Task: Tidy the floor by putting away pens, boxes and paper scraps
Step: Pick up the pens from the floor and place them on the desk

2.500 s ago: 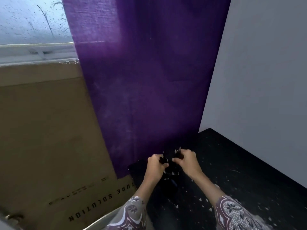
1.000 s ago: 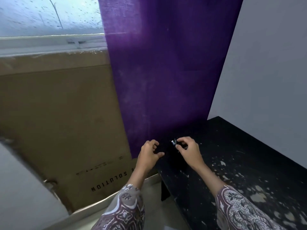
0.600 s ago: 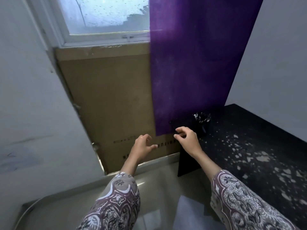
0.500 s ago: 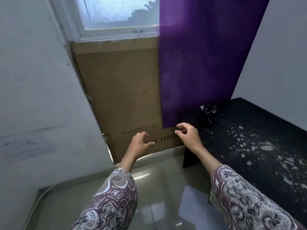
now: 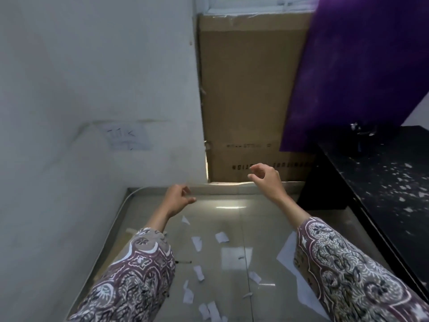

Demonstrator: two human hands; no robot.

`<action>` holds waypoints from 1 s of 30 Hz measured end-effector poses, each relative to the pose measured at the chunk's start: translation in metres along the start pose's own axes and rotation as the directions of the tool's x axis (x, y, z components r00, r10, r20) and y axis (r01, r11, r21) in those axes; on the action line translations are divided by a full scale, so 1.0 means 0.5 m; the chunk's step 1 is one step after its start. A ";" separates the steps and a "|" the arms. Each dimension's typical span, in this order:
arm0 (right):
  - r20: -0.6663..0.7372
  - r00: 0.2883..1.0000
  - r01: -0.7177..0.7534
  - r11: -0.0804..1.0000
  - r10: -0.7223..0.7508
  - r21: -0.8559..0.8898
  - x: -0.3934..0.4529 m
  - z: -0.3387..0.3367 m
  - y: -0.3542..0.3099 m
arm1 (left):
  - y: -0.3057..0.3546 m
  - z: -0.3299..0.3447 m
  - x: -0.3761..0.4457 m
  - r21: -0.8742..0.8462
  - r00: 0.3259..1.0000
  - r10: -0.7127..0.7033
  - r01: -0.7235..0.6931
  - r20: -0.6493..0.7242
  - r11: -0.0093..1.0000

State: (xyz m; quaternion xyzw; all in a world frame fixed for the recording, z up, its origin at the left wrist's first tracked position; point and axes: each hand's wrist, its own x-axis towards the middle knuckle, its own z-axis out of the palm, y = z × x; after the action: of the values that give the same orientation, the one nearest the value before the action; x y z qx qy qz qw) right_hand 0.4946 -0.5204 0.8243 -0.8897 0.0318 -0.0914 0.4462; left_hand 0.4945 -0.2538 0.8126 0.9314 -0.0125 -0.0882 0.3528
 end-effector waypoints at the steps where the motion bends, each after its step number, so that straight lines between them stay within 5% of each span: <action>1: 0.025 1.000 0.006 1.000 -0.006 -0.003 -0.003 0.024 -0.004 | -0.023 -0.009 -0.014 -0.003 0.999 -0.031 0.031 -0.018 1.000; 19: 0.516 0.854 0.087 0.996 -0.071 -0.006 -0.094 0.462 -0.065 | -0.395 -0.025 -0.221 -0.168 0.878 -0.475 0.459 -0.067 0.872; 30: 0.642 0.765 0.045 0.989 0.055 -0.138 -0.162 0.778 0.124 | -0.703 0.177 -0.187 -0.230 0.859 -0.509 0.507 0.054 0.831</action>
State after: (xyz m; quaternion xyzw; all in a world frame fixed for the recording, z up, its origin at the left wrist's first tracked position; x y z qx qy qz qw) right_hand 0.4912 -0.2399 0.5361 -0.8970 -0.1144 0.2232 0.3641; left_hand 0.3737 -0.0398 0.5305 0.8530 0.2475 -0.1750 0.4248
